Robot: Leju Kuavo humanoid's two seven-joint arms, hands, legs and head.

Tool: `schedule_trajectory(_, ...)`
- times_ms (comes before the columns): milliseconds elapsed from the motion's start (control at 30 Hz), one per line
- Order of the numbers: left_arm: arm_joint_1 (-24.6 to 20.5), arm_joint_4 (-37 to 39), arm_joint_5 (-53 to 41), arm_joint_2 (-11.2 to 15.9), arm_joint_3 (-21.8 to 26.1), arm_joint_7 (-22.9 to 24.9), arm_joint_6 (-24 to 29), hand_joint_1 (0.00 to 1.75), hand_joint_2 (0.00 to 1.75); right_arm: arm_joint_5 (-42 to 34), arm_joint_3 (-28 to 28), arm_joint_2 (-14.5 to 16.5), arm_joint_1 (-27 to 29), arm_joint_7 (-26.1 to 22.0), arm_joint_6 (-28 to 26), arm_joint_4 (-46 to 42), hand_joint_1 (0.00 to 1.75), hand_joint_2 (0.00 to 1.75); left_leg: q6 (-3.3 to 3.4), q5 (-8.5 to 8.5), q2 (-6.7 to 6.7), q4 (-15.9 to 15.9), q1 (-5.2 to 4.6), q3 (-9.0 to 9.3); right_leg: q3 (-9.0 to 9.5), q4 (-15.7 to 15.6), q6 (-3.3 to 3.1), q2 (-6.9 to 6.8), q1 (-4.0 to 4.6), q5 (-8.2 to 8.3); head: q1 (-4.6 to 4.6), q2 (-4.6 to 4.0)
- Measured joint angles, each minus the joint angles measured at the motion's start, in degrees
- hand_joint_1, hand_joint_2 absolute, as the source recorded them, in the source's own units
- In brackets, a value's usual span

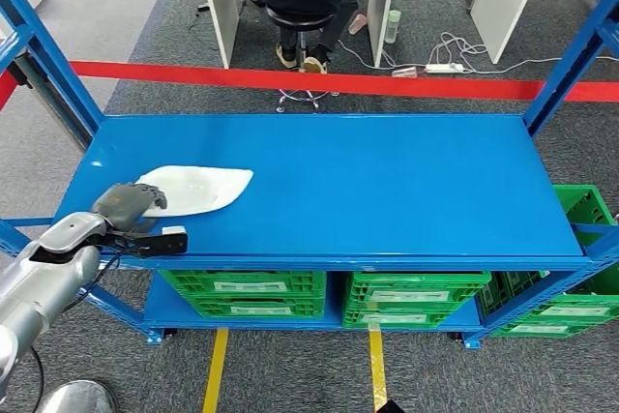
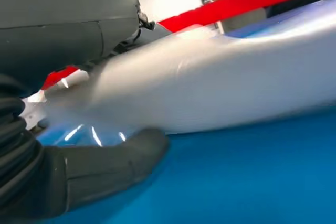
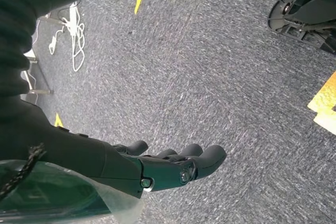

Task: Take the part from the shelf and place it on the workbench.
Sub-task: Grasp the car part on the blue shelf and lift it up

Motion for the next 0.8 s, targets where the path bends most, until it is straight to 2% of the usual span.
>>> schedule_trajectory(567, -0.88, 0.24, -0.05, 0.07, 0.73, -0.70, -1.60, 1.75, 1.75, -0.22, 0.21, -0.03, 0.00, 0.08, -0.16, 0.00, 0.00, 1.75, -0.01, 0.01, 0.01, 0.00, 0.00, 0.01, 0.00, 0.01, 0.01, 0.01, 0.00, 0.02, -0.01, 0.00)
schedule_trajectory(800, -0.98, 0.29, -0.84, -0.22, 0.64, 0.17, 0.38, 1.75, 1.75, -0.60, 0.21, -0.03, 0.00, 0.17, -0.18, 0.00, 0.00, 1.75, -0.01, 0.01, 0.00, 0.00, 0.00, 0.01, 0.00, 0.01, 0.01, 0.01, 0.00, 0.02, 0.01, 0.00)
